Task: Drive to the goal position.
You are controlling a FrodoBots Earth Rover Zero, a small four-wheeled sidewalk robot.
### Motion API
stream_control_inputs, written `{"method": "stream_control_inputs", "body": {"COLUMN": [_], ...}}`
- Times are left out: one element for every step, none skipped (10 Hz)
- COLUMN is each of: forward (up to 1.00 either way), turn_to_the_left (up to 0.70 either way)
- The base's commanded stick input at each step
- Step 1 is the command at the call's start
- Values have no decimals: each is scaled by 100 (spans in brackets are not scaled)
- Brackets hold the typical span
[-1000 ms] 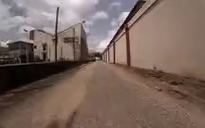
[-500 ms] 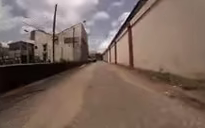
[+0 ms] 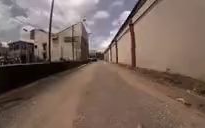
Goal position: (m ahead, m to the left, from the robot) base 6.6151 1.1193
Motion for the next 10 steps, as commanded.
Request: {"method": "stream_control_inputs", "body": {"forward": [85, 85, 85, 85, 85, 85, 85, 85, 85, 85], "turn_to_the_left": [0, 0, 0, 0, 0, 0, 0, 0, 0, 0]}}
